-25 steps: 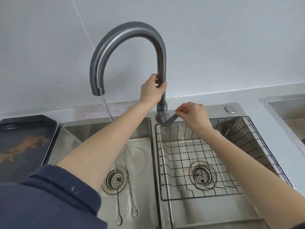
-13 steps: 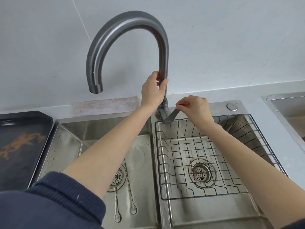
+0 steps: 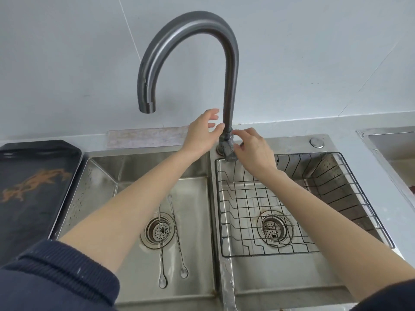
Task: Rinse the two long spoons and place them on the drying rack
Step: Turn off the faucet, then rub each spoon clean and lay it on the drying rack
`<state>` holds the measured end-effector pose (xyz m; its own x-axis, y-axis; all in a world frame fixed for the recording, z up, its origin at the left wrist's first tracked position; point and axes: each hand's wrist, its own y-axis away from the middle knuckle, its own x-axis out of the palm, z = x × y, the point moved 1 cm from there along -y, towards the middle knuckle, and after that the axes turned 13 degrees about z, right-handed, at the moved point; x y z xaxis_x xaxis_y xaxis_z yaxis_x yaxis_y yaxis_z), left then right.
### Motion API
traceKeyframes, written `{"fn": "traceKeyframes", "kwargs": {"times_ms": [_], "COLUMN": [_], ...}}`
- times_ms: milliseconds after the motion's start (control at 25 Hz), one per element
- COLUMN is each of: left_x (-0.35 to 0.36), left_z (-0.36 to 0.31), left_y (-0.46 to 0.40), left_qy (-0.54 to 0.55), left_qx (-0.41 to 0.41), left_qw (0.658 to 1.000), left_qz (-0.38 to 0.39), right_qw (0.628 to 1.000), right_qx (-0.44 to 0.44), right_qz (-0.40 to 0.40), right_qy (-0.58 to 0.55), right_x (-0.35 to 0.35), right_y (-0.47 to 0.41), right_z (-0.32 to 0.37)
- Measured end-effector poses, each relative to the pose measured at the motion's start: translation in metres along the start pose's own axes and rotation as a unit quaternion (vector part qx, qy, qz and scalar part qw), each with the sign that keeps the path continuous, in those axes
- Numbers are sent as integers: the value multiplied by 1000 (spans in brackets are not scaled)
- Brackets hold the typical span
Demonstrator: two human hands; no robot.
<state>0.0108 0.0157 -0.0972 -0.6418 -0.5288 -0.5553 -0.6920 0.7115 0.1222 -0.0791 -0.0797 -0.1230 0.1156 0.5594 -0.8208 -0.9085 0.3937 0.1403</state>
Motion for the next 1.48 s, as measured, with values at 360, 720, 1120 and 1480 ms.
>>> {"fn": "traceKeyframes", "kwargs": {"times_ms": [360,720,1120,1480], "left_x": [-25,-1,35,60], "left_z": [112,203,252,269], "left_y": [63,94,107,111], "left_qy": [-103,-91,-51,-51], "left_qx": [-160,-277,-337,-384], "left_qw": [982,953,930,907], "left_qz": [10,86,137,165], "right_qw": [990,956,918,892], "right_qx": [-41,43,136,171], "right_qz": [137,290,373,413], "right_qy": [-10,3,28,66], "right_x": [82,161,231,268], "right_y": [24,26,25,39], "right_z": [41,50,27,16]}}
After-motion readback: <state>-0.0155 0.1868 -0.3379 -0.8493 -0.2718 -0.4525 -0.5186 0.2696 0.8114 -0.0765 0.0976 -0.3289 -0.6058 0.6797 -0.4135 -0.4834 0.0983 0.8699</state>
